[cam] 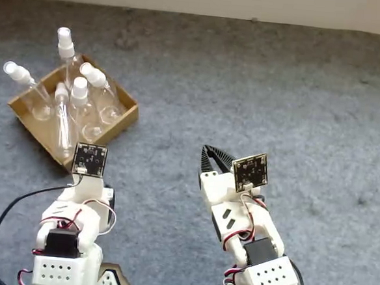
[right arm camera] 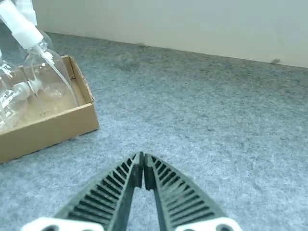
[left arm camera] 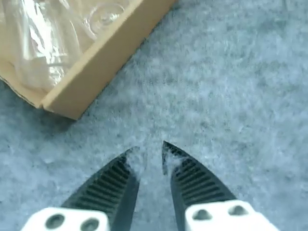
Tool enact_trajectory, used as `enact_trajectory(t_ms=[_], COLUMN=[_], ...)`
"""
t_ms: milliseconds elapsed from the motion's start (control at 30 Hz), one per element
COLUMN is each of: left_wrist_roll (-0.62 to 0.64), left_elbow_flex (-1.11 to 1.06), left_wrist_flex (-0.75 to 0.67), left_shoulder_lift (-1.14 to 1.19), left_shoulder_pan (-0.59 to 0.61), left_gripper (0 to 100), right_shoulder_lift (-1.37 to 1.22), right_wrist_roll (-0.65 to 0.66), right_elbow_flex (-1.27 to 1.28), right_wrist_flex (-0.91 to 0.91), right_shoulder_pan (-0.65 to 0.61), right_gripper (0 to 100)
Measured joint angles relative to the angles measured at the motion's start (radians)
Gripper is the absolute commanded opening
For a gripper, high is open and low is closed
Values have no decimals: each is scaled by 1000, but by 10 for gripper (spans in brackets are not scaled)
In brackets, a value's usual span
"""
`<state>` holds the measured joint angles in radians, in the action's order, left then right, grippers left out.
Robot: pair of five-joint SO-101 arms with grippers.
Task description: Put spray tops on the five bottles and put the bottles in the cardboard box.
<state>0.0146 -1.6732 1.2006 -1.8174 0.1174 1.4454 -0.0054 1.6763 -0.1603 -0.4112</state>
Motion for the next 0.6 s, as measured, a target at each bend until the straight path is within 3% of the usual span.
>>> enact_trajectory(t_ms=[300, 433, 600], left_wrist_roll=[0, 0, 0], left_elbow_flex=[0, 0, 0], left_wrist_flex=[140, 140, 140], left_shoulder_lift=[0, 0, 0], left_shoulder_pan=[0, 0, 0], left_gripper=[5, 5, 6], right_shoulder_lift=[0, 0, 0], right_wrist_roll=[0, 0, 0], right_elbow_flex=[0, -37, -259], right_wrist_flex=[-181, -364, -654], right_shoulder_pan=[0, 20, 138], right_gripper=[5, 5, 5])
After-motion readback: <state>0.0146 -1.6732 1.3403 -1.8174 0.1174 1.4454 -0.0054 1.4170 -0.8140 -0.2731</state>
